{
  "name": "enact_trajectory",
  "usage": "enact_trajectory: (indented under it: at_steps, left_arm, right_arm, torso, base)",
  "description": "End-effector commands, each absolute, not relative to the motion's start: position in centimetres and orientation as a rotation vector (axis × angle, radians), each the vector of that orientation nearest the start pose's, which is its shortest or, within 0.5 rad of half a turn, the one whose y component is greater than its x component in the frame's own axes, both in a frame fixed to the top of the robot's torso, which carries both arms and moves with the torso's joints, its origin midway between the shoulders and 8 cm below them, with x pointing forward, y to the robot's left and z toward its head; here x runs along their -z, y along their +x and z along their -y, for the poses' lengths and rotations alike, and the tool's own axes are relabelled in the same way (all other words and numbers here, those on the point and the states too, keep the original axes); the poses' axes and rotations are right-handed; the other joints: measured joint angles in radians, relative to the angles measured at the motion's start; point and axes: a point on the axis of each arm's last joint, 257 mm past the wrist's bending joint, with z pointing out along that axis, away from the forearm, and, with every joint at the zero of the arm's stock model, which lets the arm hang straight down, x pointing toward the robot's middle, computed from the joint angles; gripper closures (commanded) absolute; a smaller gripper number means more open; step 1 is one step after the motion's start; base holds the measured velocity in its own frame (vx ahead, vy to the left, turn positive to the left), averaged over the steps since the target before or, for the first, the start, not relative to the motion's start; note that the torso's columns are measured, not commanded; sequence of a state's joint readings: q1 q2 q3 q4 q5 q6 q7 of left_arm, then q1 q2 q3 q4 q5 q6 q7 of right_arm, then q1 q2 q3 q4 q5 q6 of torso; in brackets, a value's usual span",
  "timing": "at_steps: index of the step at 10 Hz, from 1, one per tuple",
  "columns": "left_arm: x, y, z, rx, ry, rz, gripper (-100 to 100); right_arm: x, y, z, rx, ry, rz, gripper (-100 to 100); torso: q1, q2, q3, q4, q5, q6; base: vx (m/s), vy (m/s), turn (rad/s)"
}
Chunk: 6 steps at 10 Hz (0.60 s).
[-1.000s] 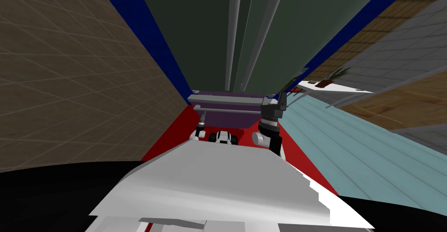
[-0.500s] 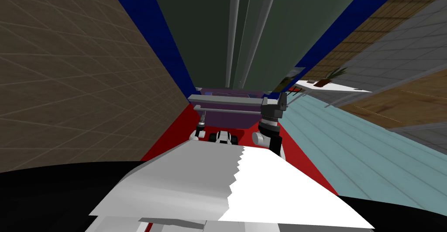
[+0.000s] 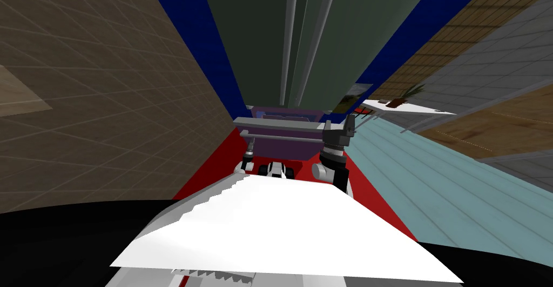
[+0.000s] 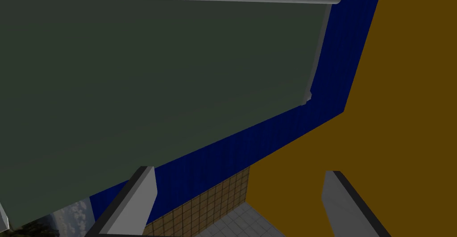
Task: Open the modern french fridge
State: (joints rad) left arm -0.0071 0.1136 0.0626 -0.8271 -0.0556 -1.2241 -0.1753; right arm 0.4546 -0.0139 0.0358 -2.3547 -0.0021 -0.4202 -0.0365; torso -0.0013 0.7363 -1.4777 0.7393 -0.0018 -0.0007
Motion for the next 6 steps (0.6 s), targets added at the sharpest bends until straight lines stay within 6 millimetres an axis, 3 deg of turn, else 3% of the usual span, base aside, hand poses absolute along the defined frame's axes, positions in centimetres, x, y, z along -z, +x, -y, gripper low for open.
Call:
enact_trajectory:
  at_steps: [1,2,3,6]
  left_arm:
    - [26.3,42.8,-27.2,1.151,-0.626,-0.962,100]
    - [26.2,42.8,-27.2,1.154,-0.623,-0.961,100]
    - [25.4,44.6,-27.3,1.158,-0.625,-0.966,-100]
    - [23.8,47.2,-27.5,1.163,-0.622,-0.969,-100]
  right_arm:
    - [-5.7,34.6,26.0,-1.399,0.638,-0.589,0]
    - [-5.7,34.6,26.0,-1.399,0.638,-0.589,0]
    - [-5.7,34.6,26.0,-1.399,0.638,-0.589,0]
    - [-5.7,34.6,26.0,-1.399,0.638,-0.589,0]
  torso:
    - [0.001,0.004,0.002,0.000,0.001,0.000]
    - [0.001,0.006,0.004,0.000,0.001,0.000]
    - [0.001,0.007,0.005,0.001,0.001,-0.001]
    - [0.001,-0.004,-0.002,-0.002,0.001,0.001]
  base:
    - [-0.187,-0.008,0.015]
    - [-0.214,-0.011,0.028]
    - [-0.161,-0.017,0.030]
    - [-0.074,-0.022,0.020]
